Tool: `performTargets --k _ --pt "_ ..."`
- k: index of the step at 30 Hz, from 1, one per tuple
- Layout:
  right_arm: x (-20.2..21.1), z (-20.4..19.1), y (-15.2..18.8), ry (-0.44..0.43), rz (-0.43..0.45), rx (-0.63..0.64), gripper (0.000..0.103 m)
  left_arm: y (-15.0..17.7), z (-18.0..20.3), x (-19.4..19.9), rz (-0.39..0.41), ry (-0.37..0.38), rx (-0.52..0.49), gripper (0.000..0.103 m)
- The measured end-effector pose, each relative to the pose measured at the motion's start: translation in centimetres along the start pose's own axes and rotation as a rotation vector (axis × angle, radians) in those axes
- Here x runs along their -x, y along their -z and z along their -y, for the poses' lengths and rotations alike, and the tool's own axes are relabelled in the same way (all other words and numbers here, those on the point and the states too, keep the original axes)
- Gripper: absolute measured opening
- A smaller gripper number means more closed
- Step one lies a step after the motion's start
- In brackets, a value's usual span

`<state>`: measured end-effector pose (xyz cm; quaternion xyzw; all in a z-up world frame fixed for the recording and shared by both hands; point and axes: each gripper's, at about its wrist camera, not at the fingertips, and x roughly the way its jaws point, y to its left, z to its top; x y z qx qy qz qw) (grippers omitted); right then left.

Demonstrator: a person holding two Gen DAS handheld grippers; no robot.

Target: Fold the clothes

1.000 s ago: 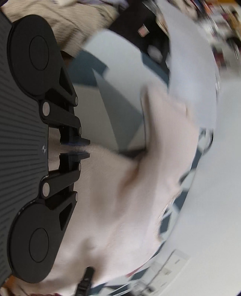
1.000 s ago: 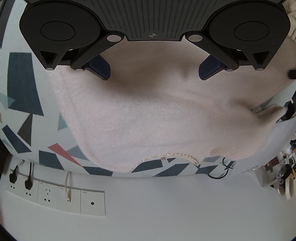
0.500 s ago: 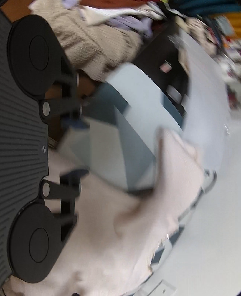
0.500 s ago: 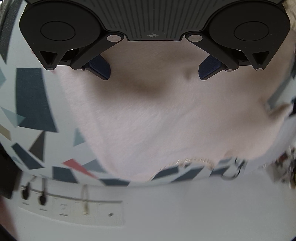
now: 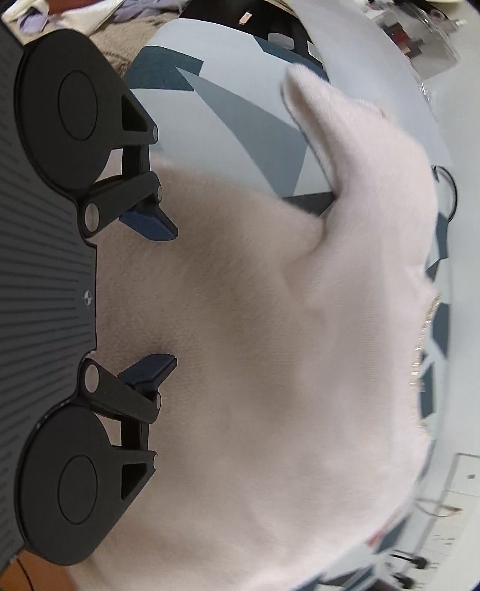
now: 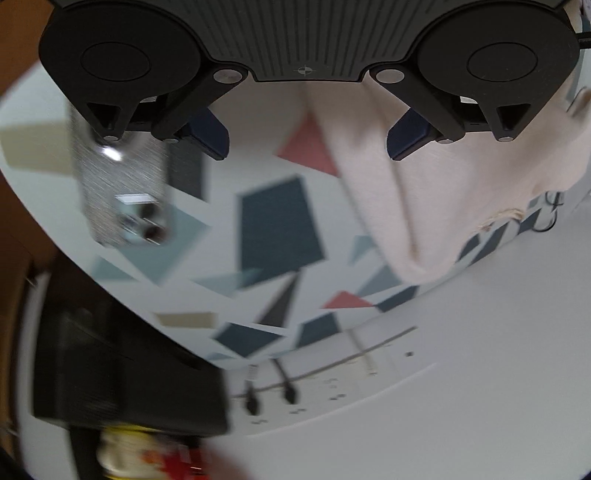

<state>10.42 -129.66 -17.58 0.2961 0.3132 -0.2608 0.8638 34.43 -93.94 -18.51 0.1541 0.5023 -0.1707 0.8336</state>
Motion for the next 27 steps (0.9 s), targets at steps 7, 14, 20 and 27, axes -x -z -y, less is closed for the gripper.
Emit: performTargets --k 7,14,20,27 --pt "0.5 0.4 3.3 -0.012 -0.055 0.077 0.068 -0.8 -0.4 -0.6 -0.011 -0.049 0.005 0.092" --pt "-1.6 -1.3 3.9 -0.067 -0.131 0.127 0.043 -0.5 -1.8 -1.1 -0.015 -0.018 0.076 0.103" --pt "-3.3 -3.0 2.9 -0.072 -0.175 0.197 0.010 0.0 -2.3 -1.2 0.010 0.008 0.080 0.103" --pt "-4.3 -3.2 0.7 -0.020 -0.142 0.164 0.007 0.1 -2.4 -1.2 0.018 0.021 0.077 0.103"
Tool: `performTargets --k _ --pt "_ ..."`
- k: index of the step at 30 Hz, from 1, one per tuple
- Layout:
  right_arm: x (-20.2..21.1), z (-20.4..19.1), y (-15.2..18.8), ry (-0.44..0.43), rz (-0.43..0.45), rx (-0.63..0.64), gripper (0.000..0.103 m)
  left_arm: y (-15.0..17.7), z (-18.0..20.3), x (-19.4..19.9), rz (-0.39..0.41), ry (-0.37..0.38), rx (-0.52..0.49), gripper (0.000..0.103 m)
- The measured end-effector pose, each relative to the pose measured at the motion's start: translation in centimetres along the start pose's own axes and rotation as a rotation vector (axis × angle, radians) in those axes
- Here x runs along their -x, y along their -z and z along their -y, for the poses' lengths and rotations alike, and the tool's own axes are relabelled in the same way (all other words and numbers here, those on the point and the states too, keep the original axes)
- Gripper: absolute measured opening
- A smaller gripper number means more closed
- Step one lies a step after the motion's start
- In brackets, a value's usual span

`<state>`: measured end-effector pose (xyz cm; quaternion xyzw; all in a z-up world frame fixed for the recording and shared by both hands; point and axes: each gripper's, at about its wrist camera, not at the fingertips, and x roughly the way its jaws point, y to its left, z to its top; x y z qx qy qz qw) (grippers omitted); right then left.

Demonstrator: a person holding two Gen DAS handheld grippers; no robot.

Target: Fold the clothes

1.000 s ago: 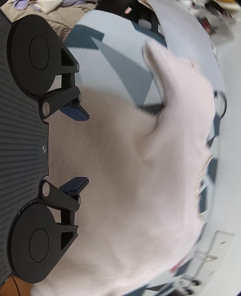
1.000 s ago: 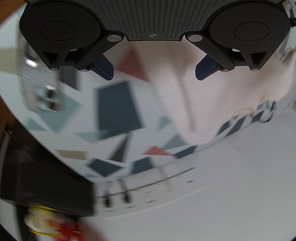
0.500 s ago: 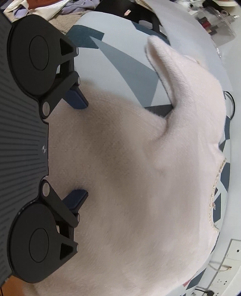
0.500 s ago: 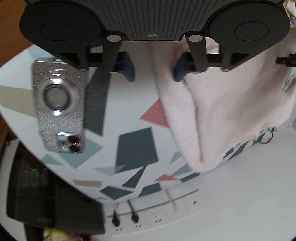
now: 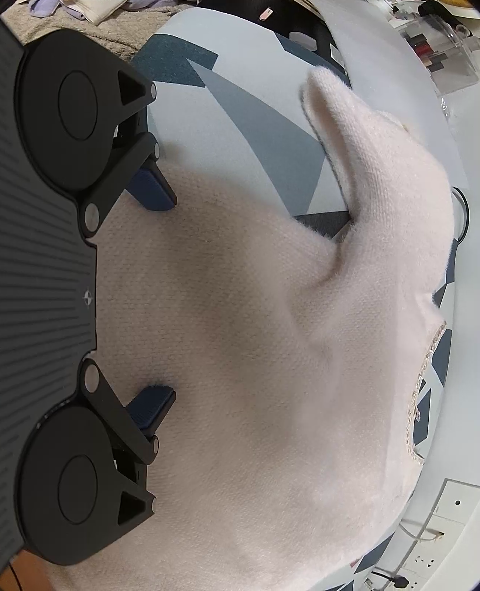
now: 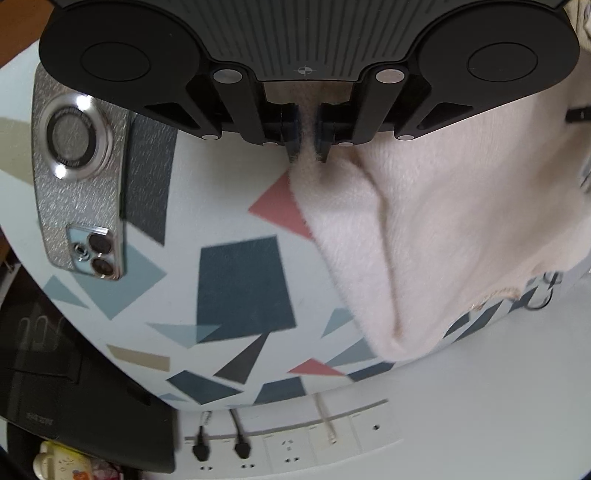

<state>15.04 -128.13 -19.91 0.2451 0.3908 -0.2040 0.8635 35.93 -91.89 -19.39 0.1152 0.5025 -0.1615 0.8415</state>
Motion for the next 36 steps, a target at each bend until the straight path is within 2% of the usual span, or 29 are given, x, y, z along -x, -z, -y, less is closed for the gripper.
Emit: performTargets --k 5,10,13,18,21,24,27,31,36 --pt "1.1 0.7 -2.5 0.000 0.080 -0.044 0.006 0.0 0.0 0.1 0.000 0.002 -0.009 0.103" --pt "3.1 0.7 -6.5 0.031 0.219 -0.051 0.006 0.0 -0.2 0.1 0.001 0.006 -0.010 0.103" --pt "4.5 0.8 -9.7 0.070 0.323 -0.076 0.006 0.1 -0.2 0.1 0.004 0.008 -0.008 0.103" --pt "7.9 -0.6 -15.1 0.110 0.549 -0.094 0.006 0.3 -0.3 0.2 0.013 0.010 -0.005 0.103" --pt "9.2 -2.0 -17.6 0.060 0.626 -0.085 0.006 0.3 -0.3 0.2 0.017 0.012 -0.003 0.103" --pt "9.4 -4.8 -18.4 -0.046 0.618 0.001 0.006 0.3 -0.4 0.2 0.019 0.013 -0.001 0.103" --pt "8.6 -8.5 -17.4 -0.188 0.556 0.115 0.006 0.3 -0.4 0.2 0.020 0.014 -0.001 0.103" --pt "4.7 -13.7 -14.2 -0.333 0.387 0.252 0.006 0.3 -0.4 0.2 0.019 0.017 -0.002 0.103" --pt "-1.6 -17.9 -8.5 -0.416 0.146 0.335 0.006 0.2 -0.4 0.2 0.017 0.019 -0.007 0.103"
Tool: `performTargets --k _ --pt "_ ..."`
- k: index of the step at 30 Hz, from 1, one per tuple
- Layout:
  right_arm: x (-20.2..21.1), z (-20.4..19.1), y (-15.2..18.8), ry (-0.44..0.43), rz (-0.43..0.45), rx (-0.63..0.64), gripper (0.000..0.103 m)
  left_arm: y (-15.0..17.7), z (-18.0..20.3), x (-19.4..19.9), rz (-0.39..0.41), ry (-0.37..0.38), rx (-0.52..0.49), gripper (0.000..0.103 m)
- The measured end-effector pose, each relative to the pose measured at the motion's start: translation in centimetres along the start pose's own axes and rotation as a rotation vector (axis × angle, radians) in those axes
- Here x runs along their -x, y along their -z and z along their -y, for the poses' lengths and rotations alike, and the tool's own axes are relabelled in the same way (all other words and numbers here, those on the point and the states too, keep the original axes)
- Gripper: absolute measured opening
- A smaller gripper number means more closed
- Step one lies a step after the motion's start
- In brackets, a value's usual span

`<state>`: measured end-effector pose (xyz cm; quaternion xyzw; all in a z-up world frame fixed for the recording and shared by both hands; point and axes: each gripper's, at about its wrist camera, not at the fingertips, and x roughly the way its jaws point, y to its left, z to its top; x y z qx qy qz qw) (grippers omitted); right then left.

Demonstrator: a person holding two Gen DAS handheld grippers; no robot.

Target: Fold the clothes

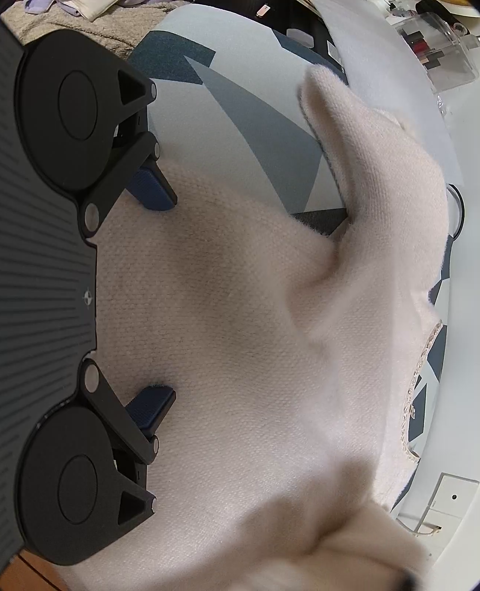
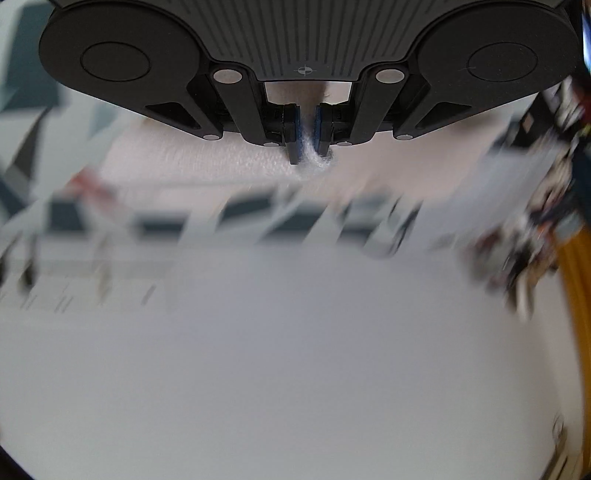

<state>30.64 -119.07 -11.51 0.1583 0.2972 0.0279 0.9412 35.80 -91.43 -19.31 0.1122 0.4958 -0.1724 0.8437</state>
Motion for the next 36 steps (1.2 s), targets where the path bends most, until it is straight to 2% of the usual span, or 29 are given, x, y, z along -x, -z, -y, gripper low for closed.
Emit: performTargets --k 2,4,6,8,11,14,17,21,25,28,31,36 --pt "-1.9 -0.5 2.2 -0.009 -0.078 0.002 0.007 -0.1 0.0 0.0 -0.003 0.002 -0.003 0.103" --pt "-2.7 -0.9 3.9 0.011 -0.120 0.021 0.016 -0.1 0.1 0.0 -0.005 0.003 -0.005 0.103" --pt "-2.1 -0.8 4.5 0.036 -0.117 0.010 0.047 0.0 0.1 0.0 -0.005 0.004 -0.007 0.103" --pt "-0.4 -0.1 4.5 0.047 -0.076 -0.020 0.054 0.0 0.1 0.0 -0.006 0.004 -0.007 0.103" --pt "3.3 1.9 3.3 0.098 0.010 -0.094 0.054 -0.2 0.1 0.0 -0.010 0.006 -0.008 0.103" --pt "7.4 6.4 3.4 0.196 0.080 -0.220 0.054 -0.2 -0.1 0.0 -0.010 0.014 -0.016 0.103" --pt "11.2 10.4 5.6 0.291 0.103 -0.319 0.054 -0.1 -0.4 0.3 -0.011 0.032 -0.031 0.103" --pt "15.0 12.9 9.9 0.370 0.073 -0.362 0.053 0.5 -0.9 1.3 0.005 0.028 -0.036 0.103" --pt "15.6 12.4 14.1 0.390 -0.003 -0.315 0.053 1.2 -1.8 3.2 0.052 0.022 -0.001 0.103" --pt "15.2 10.9 16.5 0.374 -0.069 -0.229 0.053 2.1 -3.0 4.8 0.095 0.023 0.031 0.103" --pt "14.5 9.0 18.1 0.368 -0.129 -0.130 0.053 3.4 -4.6 6.3 0.124 0.021 0.072 0.103" --pt "13.7 7.0 19.1 0.372 -0.158 -0.014 0.053 6.0 -7.8 7.4 0.135 -0.012 0.133 0.103"
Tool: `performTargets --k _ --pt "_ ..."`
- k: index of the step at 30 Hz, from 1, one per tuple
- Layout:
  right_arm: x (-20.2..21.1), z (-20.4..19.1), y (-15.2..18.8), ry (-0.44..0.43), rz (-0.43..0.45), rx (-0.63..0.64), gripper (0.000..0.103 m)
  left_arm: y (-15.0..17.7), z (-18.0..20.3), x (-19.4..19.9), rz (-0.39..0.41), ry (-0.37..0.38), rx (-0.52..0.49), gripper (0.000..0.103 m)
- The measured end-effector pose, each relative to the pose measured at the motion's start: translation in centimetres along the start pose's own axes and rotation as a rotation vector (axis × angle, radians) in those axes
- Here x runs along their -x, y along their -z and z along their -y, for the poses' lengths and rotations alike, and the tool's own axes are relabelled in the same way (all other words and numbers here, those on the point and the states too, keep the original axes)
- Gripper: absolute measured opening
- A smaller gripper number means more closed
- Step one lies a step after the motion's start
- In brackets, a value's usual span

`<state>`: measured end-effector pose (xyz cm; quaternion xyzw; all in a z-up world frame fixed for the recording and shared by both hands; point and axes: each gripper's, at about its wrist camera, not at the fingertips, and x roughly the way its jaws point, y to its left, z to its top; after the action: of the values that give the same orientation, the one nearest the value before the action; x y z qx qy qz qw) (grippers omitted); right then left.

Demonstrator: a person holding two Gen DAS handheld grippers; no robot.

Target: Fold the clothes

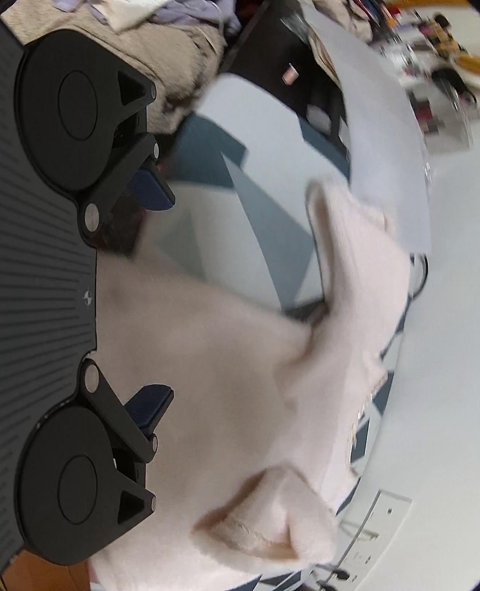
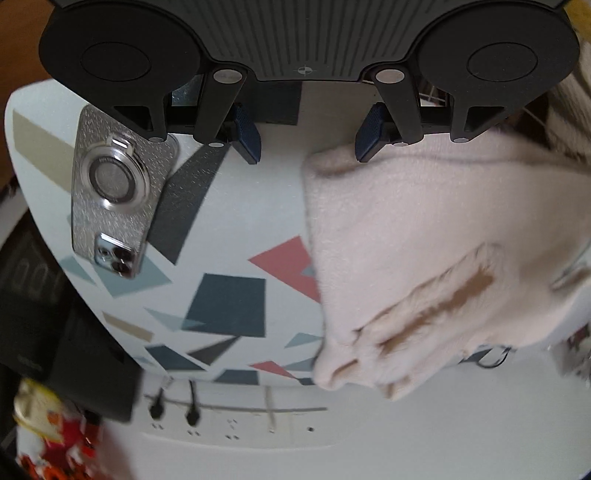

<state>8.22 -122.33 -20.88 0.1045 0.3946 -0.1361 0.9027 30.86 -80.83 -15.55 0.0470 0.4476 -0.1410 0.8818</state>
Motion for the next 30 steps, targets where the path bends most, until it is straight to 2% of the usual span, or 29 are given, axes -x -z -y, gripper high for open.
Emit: performTargets --k 3,6,10,12,15,20,24,28,30 --pt "-0.4 -0.8 -0.3 0.028 0.032 0.009 0.053 1.1 -1.3 0.5 0.004 -0.001 -0.006 0.103" --pt "-0.8 -1.6 -1.2 0.060 0.077 -0.015 0.053 2.1 -1.9 0.8 0.019 0.002 -0.071 0.103" --pt "-1.4 -2.3 -3.5 0.087 0.122 -0.122 0.053 3.5 -1.7 1.2 0.043 0.022 -0.214 0.103" --pt "-1.8 -2.6 -4.2 0.098 0.122 -0.158 0.053 4.6 -1.3 1.2 0.060 0.042 -0.296 0.103" --pt "-2.2 -3.4 -4.2 0.138 0.101 -0.134 0.053 6.1 -0.7 0.7 0.082 0.050 -0.399 0.103" --pt "-1.5 -4.7 -2.9 0.178 0.074 -0.121 0.053 6.8 -0.1 -0.2 0.142 0.060 -0.468 0.103" --pt "-0.8 -5.6 -1.9 0.208 0.060 -0.110 0.054 6.7 0.9 -0.8 0.218 0.014 -0.532 0.103" --pt "-0.1 -6.1 -2.0 0.217 0.070 -0.124 0.054 6.8 1.4 -1.7 0.290 -0.081 -0.625 0.103" --pt "0.3 -6.3 -2.1 0.219 0.078 -0.129 0.054 6.8 1.1 -1.6 0.315 -0.095 -0.633 0.103"
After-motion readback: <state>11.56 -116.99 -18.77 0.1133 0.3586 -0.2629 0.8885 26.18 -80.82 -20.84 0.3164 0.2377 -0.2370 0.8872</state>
